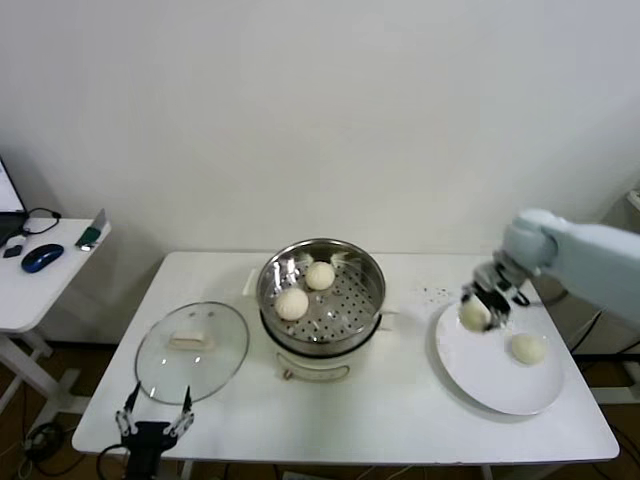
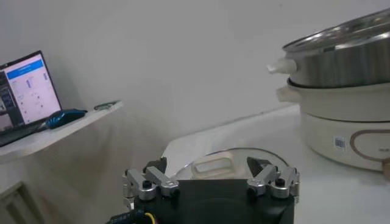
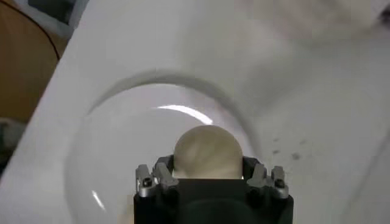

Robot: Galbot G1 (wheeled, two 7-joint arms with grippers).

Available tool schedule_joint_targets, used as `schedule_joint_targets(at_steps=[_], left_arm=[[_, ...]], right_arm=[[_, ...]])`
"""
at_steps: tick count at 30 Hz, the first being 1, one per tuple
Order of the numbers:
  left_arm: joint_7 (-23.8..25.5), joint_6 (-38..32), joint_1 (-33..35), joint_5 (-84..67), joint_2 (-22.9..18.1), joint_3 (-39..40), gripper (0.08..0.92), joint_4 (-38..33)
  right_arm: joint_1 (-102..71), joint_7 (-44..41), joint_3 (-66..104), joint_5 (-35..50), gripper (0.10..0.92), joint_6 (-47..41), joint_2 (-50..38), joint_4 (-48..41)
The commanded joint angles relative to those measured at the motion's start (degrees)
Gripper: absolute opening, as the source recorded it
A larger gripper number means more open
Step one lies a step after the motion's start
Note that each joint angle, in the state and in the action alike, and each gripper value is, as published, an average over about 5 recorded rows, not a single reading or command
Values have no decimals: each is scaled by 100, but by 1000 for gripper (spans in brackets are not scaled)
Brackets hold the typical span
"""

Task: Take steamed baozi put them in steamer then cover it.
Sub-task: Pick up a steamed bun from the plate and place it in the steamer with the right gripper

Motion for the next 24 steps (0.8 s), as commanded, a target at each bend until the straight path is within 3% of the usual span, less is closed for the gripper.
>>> schedule_joint_targets(at_steps=[1,6,16,24], left_arm=[[-3,-2,38,-19,-1,-13,823,-12],[-2,5,64,-47,0,-15,823,-35],[9,38,106,-124,58,-14,823,-158],[4,4,176,-287,110,-119,823,-149]], right_arm=[[1685,-88,-569,54,696,1540,1361,55],[1637,-66,-242,-316,696,2095,2073,16],[872,-28,11,-901,696,2389,3392,-202],[343,-83,-239,-859,694,2437,3926,-430]])
